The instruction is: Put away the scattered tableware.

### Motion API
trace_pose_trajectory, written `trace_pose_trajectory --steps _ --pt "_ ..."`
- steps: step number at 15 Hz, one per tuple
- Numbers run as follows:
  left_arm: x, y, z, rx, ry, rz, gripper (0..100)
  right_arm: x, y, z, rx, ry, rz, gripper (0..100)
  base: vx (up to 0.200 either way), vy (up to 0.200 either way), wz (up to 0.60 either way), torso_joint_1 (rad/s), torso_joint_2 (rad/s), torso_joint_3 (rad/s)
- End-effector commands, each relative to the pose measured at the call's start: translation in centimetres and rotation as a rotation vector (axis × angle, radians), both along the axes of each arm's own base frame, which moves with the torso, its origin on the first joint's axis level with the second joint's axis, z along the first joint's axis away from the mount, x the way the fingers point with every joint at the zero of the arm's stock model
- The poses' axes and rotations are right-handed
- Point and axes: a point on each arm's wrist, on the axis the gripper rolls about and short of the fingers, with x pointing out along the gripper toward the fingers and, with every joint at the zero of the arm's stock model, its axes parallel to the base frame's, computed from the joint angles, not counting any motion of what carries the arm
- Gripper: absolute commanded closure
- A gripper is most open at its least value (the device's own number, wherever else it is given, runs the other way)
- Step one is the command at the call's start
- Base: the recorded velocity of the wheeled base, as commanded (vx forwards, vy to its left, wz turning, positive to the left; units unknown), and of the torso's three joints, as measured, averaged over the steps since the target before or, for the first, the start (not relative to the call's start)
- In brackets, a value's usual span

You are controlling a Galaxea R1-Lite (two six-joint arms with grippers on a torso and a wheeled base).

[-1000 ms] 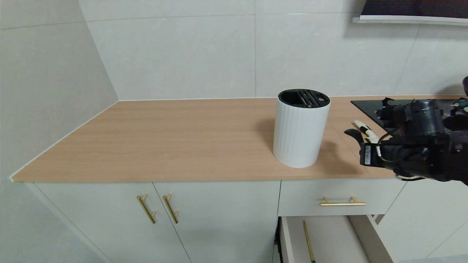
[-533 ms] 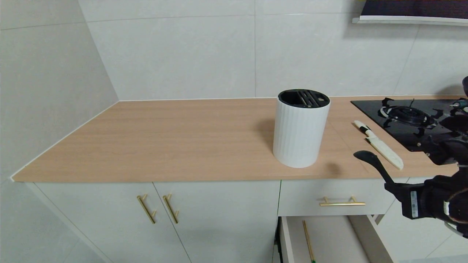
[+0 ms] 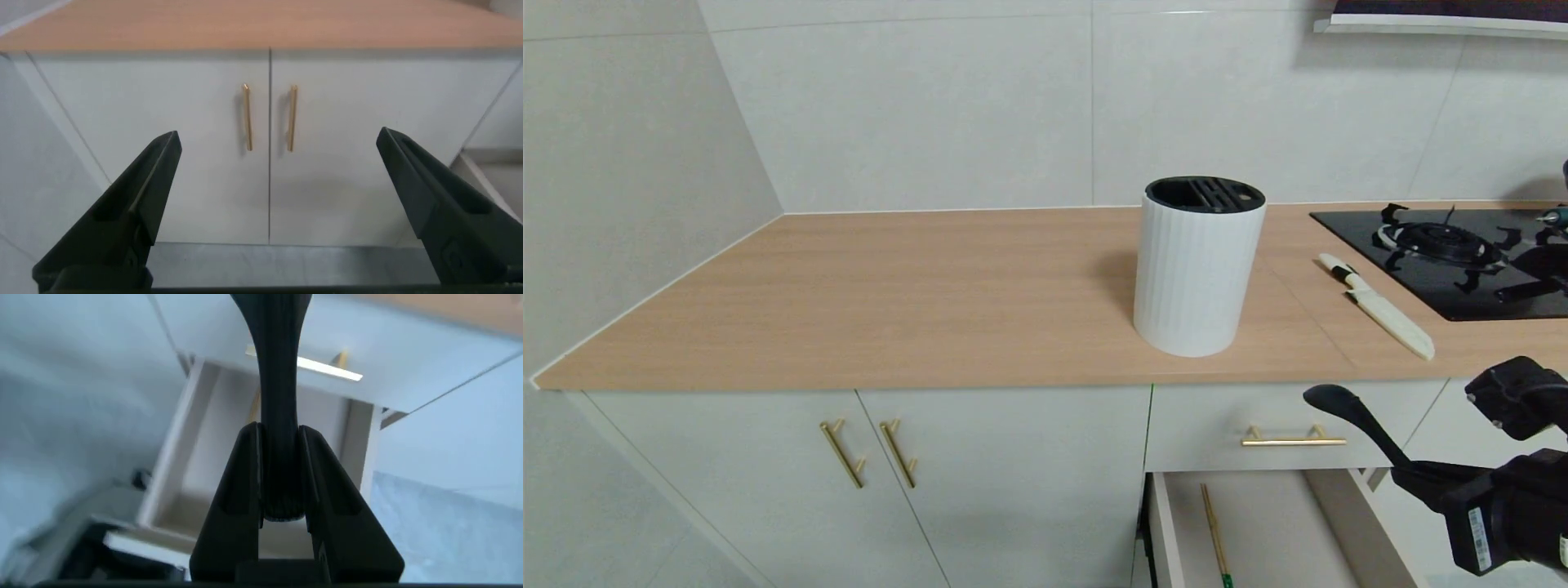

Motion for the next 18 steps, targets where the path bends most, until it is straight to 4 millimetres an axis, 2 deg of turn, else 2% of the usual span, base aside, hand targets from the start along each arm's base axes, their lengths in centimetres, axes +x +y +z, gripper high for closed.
trace_pose_trajectory --steps 1,8,18 --pt "0.0 0.0 0.0 -0.001 0.0 0.001 0 -0.3 0.2 -0.3 -0.002 0.01 0.028 100 0.0 0.0 0.0 -0.203 0.49 0.276" --pt "0.0 0.0 0.0 -0.001 0.0 0.001 0 -1.7 1.6 -2.1 -0.026 0.082 0.173 100 0.0 0.0 0.0 -0.189 0.49 0.291" --pt "0.0 0.0 0.0 -0.001 0.0 0.001 0 -1.1 2.0 -3.8 -0.073 0.17 0.175 100 0.0 0.0 0.0 -0.14 0.46 0.318"
